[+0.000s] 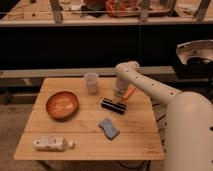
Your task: Push the eraser across the table
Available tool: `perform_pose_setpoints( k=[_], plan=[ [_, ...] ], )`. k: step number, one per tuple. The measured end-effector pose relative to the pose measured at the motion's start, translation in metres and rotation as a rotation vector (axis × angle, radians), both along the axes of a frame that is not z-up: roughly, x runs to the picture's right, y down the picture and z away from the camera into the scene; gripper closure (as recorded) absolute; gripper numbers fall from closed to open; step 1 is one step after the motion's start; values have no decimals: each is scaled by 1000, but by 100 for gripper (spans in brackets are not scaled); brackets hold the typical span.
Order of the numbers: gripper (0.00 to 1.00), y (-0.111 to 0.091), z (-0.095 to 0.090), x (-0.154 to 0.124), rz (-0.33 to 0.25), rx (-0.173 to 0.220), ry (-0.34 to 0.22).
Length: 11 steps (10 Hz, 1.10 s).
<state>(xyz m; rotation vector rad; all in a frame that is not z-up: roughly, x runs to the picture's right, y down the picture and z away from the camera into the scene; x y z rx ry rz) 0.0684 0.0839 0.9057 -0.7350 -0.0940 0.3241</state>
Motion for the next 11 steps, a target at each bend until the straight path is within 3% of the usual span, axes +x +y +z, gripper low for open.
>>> perform_pose_setpoints(
  k=[3, 6, 11],
  plan=[
    [100, -5, 4, 13, -6, 40, 45],
    [100, -17, 8, 39, 15, 51, 90],
    [100, -28, 20, 42, -8, 103, 60]
  ],
)
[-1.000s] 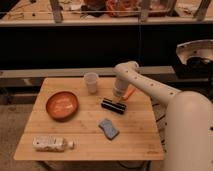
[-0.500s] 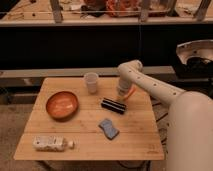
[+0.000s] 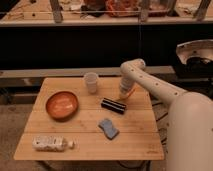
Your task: Push the eraser across the table
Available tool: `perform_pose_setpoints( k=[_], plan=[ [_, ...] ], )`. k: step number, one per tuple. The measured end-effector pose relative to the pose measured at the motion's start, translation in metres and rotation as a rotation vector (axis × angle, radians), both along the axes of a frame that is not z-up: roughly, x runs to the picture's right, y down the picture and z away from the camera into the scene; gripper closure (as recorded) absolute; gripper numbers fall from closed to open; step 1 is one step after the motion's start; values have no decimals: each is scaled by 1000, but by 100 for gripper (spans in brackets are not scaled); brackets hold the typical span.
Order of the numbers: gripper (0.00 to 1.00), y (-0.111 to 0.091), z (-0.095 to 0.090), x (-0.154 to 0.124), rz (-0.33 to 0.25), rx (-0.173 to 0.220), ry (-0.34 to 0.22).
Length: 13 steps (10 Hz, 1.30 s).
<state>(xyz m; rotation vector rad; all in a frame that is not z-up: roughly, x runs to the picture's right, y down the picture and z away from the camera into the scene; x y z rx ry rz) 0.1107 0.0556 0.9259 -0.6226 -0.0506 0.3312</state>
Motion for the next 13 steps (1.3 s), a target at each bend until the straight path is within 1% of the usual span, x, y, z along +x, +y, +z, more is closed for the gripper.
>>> perform_pose_setpoints(
  k=[3, 5, 7, 8, 11, 13],
  plan=[
    [100, -4, 11, -14, -23, 18, -10],
    [100, -6, 18, -17, -20, 32, -8],
    [100, -4, 26, -23, 24, 41, -1],
    [100, -3, 28, -25, 37, 43, 2],
    [100, 1, 31, -35, 63, 53, -5],
    [100, 4, 33, -39, 74, 48, -12]
  ],
)
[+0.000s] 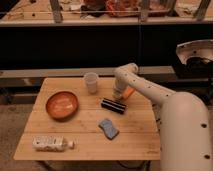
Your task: Push the eraser across the table
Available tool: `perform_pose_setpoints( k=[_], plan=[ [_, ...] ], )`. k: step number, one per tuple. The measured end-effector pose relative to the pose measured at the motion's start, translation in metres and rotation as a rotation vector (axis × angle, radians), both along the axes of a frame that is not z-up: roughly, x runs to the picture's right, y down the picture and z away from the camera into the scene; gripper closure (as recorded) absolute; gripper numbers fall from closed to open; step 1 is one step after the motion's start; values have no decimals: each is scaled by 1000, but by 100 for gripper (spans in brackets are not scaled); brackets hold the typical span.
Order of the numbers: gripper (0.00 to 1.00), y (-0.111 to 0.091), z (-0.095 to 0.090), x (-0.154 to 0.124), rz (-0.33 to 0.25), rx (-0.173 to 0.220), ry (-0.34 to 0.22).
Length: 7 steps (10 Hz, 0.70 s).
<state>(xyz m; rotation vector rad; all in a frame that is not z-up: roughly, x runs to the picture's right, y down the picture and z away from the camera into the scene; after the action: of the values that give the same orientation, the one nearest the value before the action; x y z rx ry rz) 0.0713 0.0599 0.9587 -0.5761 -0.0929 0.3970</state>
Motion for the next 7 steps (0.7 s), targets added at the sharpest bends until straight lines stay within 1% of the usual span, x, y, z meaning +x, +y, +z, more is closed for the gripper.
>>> perform_pose_setpoints(
  k=[2, 5, 6, 7],
  plan=[
    [100, 5, 2, -5, 16, -18, -3],
    [100, 17, 1, -14, 52, -57, 4],
    [100, 19, -1, -16, 55, -61, 9],
    [95, 22, -2, -19, 62, -67, 12]
  ],
)
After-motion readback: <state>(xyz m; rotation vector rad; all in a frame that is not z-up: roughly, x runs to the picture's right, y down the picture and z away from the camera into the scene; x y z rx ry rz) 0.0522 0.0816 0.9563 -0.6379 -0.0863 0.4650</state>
